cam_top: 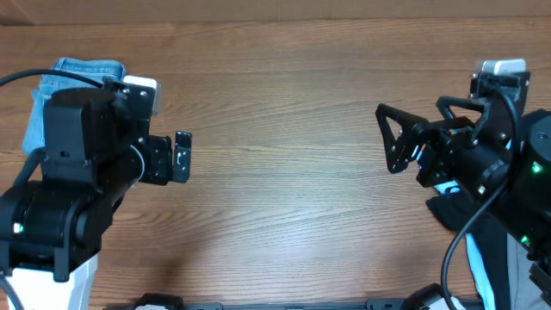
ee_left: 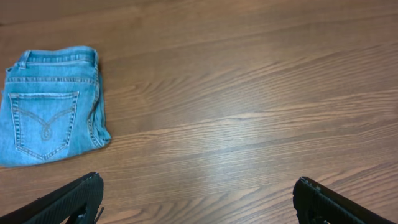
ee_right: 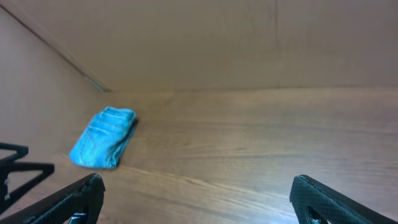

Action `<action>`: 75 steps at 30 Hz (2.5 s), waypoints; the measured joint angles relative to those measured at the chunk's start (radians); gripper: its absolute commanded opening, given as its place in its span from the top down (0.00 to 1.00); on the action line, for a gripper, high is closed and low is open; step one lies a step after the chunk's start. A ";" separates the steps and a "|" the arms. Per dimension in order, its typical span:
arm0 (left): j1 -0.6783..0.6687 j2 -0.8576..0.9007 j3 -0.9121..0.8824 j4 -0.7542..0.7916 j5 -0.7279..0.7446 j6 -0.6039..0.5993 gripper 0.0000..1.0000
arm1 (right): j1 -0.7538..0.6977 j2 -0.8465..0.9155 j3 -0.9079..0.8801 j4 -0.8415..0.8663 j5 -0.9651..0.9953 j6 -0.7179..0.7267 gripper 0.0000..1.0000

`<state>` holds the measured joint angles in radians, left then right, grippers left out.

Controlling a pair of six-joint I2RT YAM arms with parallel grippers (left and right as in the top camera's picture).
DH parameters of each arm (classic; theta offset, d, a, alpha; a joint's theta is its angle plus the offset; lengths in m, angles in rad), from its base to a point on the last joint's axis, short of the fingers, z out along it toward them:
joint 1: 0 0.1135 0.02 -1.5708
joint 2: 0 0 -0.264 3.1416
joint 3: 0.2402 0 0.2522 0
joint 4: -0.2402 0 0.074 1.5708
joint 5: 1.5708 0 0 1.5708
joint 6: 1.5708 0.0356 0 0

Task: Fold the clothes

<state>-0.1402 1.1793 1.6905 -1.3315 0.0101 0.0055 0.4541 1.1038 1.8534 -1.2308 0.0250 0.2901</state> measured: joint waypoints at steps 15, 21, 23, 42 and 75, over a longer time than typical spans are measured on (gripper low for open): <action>0.000 0.116 0.000 0.000 0.000 0.000 0.00 | -0.134 -0.060 -0.062 0.014 0.027 -0.003 0.00; 0.000 0.167 0.000 0.000 -0.001 0.000 0.00 | -0.367 -0.279 -0.333 0.320 0.034 -0.010 0.00; 0.000 0.185 0.000 0.000 -0.002 0.000 0.00 | -0.417 -0.360 -0.452 0.426 0.035 -0.014 0.00; 0.000 0.337 0.000 0.000 -0.008 0.000 0.00 | -0.480 -0.939 -1.453 0.698 0.016 -0.022 0.00; 0.000 0.362 0.000 0.000 -0.008 0.000 0.00 | -0.480 -1.089 -1.835 1.143 -0.003 -0.026 0.00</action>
<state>-0.1402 1.5414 1.6905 -1.3319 0.0025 0.0051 -0.0257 0.0147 0.0181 -0.0875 0.0219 0.2642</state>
